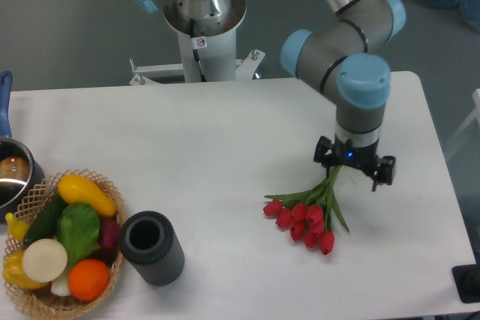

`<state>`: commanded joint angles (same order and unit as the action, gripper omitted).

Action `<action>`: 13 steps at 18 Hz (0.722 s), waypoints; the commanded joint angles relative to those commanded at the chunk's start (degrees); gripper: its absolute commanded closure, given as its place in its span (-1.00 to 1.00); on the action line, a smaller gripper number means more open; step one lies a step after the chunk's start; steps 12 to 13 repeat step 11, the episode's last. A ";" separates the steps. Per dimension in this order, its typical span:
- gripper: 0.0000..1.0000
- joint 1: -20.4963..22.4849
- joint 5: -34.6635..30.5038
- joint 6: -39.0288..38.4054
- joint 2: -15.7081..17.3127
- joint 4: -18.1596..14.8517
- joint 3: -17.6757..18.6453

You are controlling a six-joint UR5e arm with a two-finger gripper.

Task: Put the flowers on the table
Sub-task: 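Open the gripper to release the tulips and lift it away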

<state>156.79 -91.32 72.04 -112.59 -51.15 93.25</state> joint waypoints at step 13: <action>-1.00 3.17 -0.27 13.03 1.06 -9.49 -4.13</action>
